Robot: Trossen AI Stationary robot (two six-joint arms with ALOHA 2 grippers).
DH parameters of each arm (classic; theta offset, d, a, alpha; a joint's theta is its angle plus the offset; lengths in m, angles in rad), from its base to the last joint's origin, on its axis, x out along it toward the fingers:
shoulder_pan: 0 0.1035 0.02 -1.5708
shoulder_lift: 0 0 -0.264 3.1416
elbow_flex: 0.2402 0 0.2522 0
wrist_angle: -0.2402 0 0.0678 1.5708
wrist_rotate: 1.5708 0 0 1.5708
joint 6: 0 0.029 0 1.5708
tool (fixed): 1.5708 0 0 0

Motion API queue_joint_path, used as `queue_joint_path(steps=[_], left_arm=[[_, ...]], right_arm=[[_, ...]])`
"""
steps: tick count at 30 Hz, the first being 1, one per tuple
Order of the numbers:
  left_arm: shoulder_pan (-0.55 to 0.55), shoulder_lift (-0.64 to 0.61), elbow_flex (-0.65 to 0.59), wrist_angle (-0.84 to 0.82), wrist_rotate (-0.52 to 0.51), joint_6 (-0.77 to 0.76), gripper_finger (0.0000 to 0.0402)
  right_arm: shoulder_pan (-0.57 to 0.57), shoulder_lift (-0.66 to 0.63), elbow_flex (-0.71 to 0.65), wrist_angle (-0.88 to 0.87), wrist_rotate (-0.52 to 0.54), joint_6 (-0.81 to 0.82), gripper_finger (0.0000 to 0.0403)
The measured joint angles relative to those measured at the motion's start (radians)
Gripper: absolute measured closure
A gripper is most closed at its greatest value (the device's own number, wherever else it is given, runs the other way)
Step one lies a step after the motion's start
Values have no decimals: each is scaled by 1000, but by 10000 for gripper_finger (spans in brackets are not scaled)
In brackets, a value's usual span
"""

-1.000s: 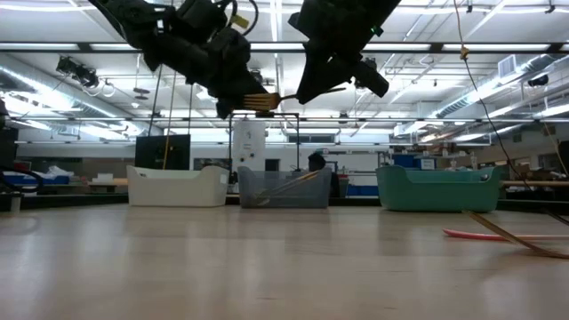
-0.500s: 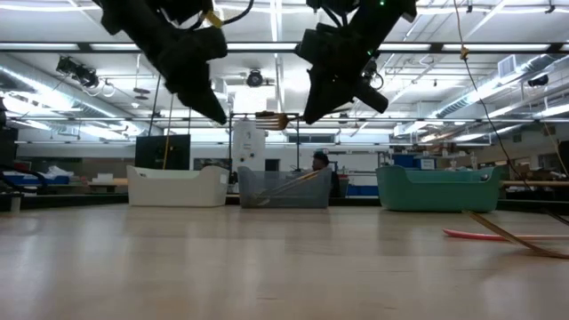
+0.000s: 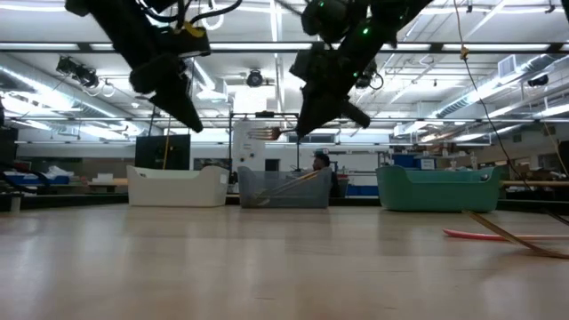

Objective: Sort silverware by color (type)
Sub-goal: Put the gold fork into the black bin

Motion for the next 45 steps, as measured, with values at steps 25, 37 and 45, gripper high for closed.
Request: queue_joint_path(steps=[25,37,45], left_arm=[[-175,0,-142,147,-207,-23,260],[-162,0,-142,137,-218,-20,260],[-157,0,-142,146,-220,-21,260]], right_arm=[[-149,87,73,189,-100,-151,374],[-198,137,359,-82,-198,-93,374],[-249,137,520,-298,-290,-11,374]])
